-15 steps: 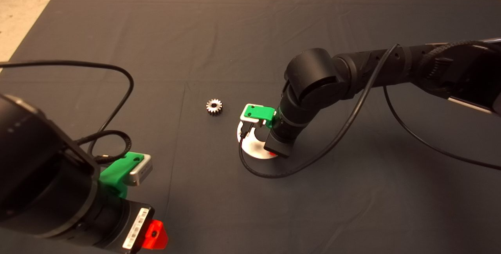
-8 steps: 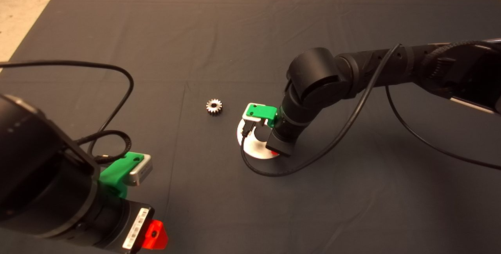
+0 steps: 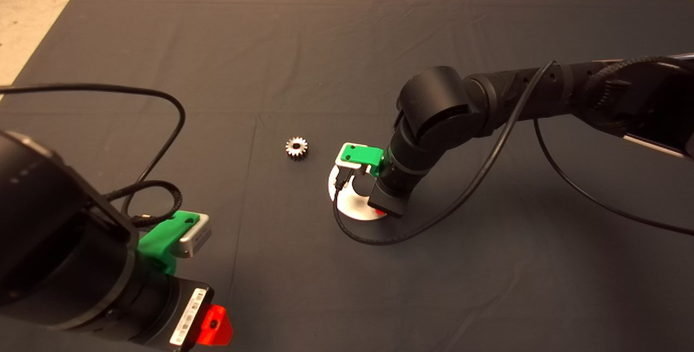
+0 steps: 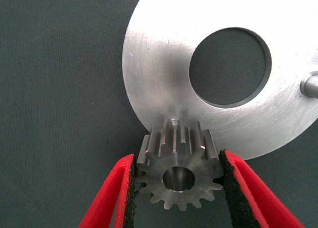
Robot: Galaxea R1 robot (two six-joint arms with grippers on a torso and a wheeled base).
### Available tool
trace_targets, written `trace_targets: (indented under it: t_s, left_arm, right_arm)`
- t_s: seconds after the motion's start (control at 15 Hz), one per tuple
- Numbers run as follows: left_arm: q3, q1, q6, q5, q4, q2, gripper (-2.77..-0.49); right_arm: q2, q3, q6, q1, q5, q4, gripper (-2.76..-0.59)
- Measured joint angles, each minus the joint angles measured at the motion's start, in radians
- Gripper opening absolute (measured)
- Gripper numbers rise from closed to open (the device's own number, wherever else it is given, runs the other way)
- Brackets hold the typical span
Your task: Install three planetary gears onto the carrier pins
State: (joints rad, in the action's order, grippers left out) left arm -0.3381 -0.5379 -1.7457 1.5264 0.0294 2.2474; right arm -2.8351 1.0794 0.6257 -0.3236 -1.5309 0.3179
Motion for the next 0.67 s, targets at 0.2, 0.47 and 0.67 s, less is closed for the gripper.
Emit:
trace_targets:
  t_s: [0.2, 0.47, 0.67]
  left_arm:
    - [0.0, 0.0, 0.0, 0.0, 0.0, 0.002, -0.51]
    - [0.0, 0.0, 0.0, 0.0, 0.0, 0.002, -0.51]
    - [0.0, 0.0, 0.0, 0.0, 0.0, 0.002, -0.51]
  right_arm:
    - [-0.011, 0.0, 0.0, 0.0, 0.0, 0.0, -2.31]
    - [-0.012, 0.0, 0.0, 0.006, 0.0, 0.001, -2.31]
    - [-0.012, 0.0, 0.0, 0.008, 0.0, 0.002, -2.31]
